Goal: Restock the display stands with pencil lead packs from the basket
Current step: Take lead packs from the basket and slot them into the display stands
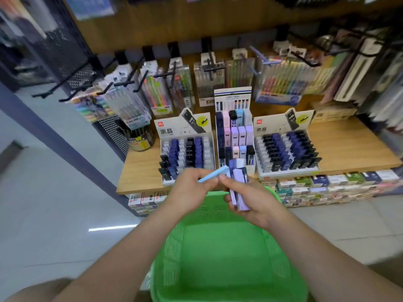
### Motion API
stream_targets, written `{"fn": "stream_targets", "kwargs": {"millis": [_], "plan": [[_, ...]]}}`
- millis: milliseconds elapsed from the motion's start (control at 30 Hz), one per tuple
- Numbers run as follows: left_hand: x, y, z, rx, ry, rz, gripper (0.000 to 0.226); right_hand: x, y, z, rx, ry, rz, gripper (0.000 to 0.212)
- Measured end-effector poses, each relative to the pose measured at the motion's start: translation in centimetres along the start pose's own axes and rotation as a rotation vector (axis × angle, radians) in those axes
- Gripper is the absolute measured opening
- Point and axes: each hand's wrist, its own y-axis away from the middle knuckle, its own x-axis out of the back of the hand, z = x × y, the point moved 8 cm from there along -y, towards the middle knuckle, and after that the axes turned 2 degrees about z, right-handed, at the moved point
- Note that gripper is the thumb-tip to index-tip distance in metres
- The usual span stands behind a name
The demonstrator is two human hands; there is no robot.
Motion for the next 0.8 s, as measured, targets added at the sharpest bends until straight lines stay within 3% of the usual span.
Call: {"fn": "stream_targets", "kwargs": {"millis": [100, 200, 300, 467, 533, 667, 800], "plan": [[1.5, -1.1, 1.9, 0.027, 0.006, -0.047, 0.015, -0.3, 0.4, -5.8, 0.144, 0.175, 0.018, 0.031], [0.8, -1.4, 3.3, 0.073, 0.197, -0.245, 0.019, -1.3, 0.7, -10.3, 0.254, 0.396, -0.009, 0.027], [0.7, -1.9, 4.9, 0.053, 0.349, -0.293, 0.018, -1.8, 0.8, -12.9, 0.347, 0.468, -0.005, 0.022], [3.5, -3.3, 5.4, 0.000, 0.606, -0.093, 0.042, -0.6, 0.1, -14.0, 0.350, 0.327, 0.058, 0.026], [4.6, -3.7, 5.2, -0.029, 0.629, -0.016, 0.037, -0.2, -0.3, -13.9, 0.283, 0.313, 0.057, 0.024], [5.6, -4.2, 5.9, -0.138, 0.467, 0.090, 0.022, 0.2, -1.1, -13.2, 0.113, 0.273, -0.009, 0.009], [5.7, -5.0, 6.5, -0.180, 0.299, 0.153, 0.016, 1.8, -1.6, -13.7, 0.053, 0.275, 0.035, 0.004]]}}
